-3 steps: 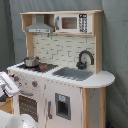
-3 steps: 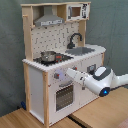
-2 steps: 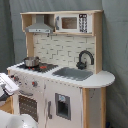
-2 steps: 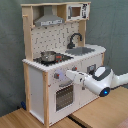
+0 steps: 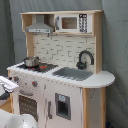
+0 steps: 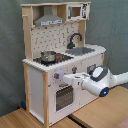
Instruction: Play with the kitchen
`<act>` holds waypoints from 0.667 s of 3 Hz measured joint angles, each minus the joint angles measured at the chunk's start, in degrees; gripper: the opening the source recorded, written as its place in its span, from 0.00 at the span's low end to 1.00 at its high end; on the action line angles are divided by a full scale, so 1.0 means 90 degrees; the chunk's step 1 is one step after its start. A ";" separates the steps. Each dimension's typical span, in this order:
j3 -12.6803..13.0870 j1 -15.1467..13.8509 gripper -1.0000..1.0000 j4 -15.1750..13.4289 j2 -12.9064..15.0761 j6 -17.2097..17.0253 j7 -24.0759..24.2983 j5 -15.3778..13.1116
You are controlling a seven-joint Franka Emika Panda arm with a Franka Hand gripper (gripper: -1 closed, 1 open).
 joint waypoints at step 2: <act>0.0400 -0.0765 1.00 0.0576 -0.0066 0.0554 -0.0761 -0.0056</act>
